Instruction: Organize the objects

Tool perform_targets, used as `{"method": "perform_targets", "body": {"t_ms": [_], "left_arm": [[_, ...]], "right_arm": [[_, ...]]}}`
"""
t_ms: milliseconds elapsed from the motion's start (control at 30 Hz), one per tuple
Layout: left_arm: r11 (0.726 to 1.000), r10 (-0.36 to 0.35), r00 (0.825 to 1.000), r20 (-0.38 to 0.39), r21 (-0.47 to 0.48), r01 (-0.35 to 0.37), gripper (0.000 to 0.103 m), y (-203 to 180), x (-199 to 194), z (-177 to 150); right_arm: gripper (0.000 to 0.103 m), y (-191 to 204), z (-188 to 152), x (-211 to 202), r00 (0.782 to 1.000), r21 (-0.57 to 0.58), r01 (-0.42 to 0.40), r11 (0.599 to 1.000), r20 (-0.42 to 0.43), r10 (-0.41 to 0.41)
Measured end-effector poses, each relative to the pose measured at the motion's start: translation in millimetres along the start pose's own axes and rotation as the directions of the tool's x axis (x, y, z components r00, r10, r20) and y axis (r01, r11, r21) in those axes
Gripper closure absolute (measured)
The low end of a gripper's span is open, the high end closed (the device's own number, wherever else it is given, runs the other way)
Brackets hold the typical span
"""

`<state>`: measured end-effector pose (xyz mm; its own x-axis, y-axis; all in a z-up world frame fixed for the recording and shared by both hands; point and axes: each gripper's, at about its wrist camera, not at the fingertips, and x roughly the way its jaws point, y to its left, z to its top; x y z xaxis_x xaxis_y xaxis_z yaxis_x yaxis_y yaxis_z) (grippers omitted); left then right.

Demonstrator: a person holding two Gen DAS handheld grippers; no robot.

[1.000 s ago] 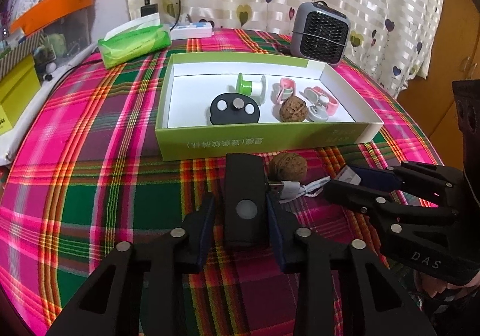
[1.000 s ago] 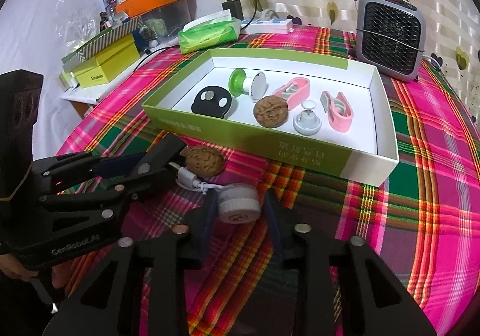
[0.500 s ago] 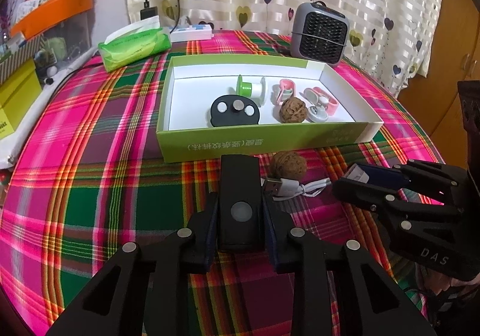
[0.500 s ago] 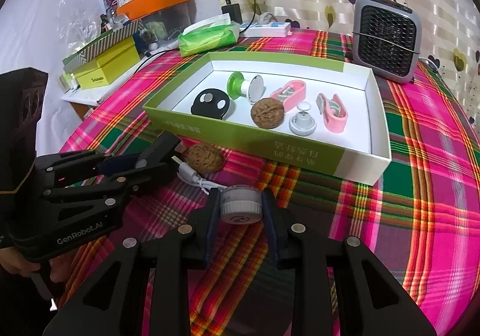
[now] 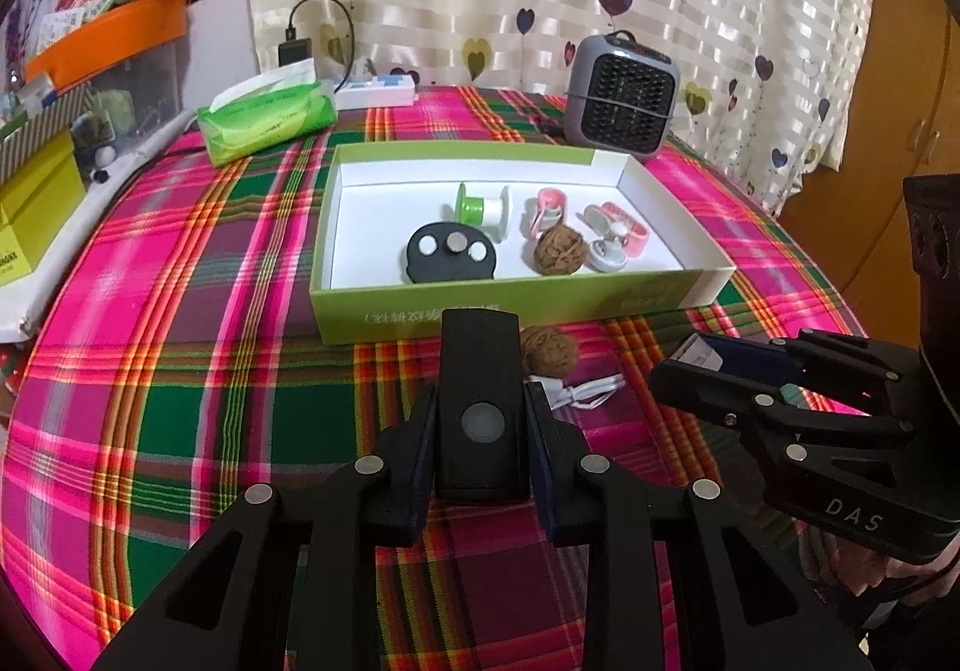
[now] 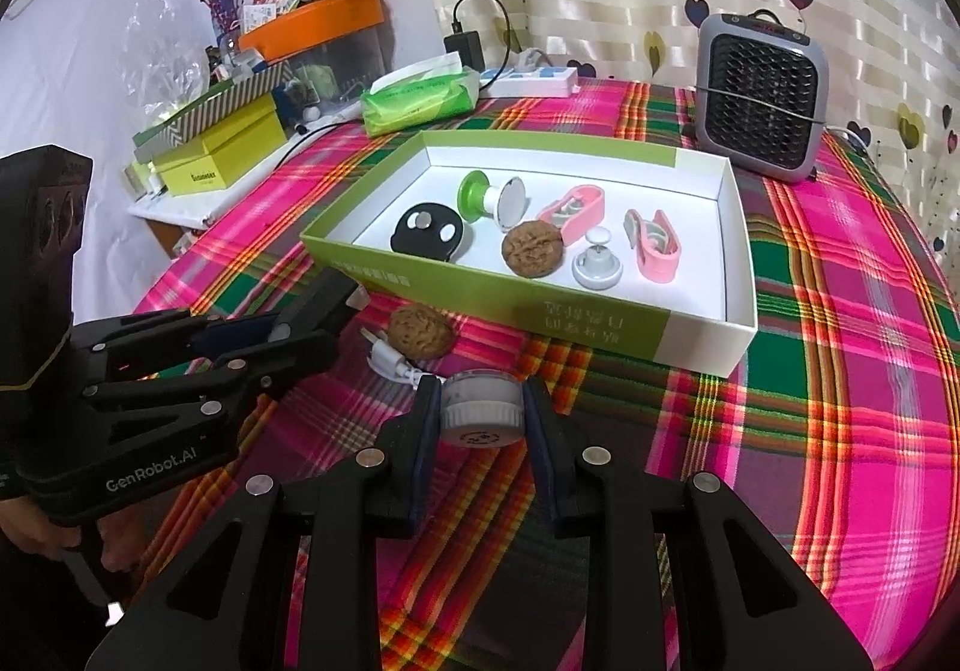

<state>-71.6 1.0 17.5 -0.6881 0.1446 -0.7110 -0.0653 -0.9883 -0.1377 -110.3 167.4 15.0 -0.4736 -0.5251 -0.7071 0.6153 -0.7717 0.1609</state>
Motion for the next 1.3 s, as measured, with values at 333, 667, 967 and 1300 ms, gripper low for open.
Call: {"method": "perform_targets", "body": {"t_ms": [333, 667, 967, 1300], "left_arm": [[1.0, -0.016, 1.0, 0.027, 0.008, 0.015, 0.078, -6.7, -5.6, 7.4], [1.0, -0.02, 0.999, 0.04, 0.024, 0.019, 0.078, -14.5, -6.4, 14.7], [0.999, -0.022, 0.999, 0.042, 0.026, 0.02, 0.078, -15.6, -5.3, 17.7], [1.0, -0.021, 0.998, 0.052, 0.023, 0.02, 0.078, -12.9, -1.4, 30.4]], "right_arm": [[0.074, -0.2, 6.2, -9.1, 1.0, -0.003, 0.0, 1.0, 0.031, 0.0], [0.074, -1.2, 11.4, -12.5, 0.999, -0.007, 0.003, 1.0, 0.049, -0.002], [0.074, -1.7, 14.6, -12.8, 0.999, -0.011, 0.006, 1.0, 0.054, -0.005], [0.074, -4.6, 23.5, -12.4, 0.998, -0.015, 0.014, 1.0, 0.066, -0.013]]}}
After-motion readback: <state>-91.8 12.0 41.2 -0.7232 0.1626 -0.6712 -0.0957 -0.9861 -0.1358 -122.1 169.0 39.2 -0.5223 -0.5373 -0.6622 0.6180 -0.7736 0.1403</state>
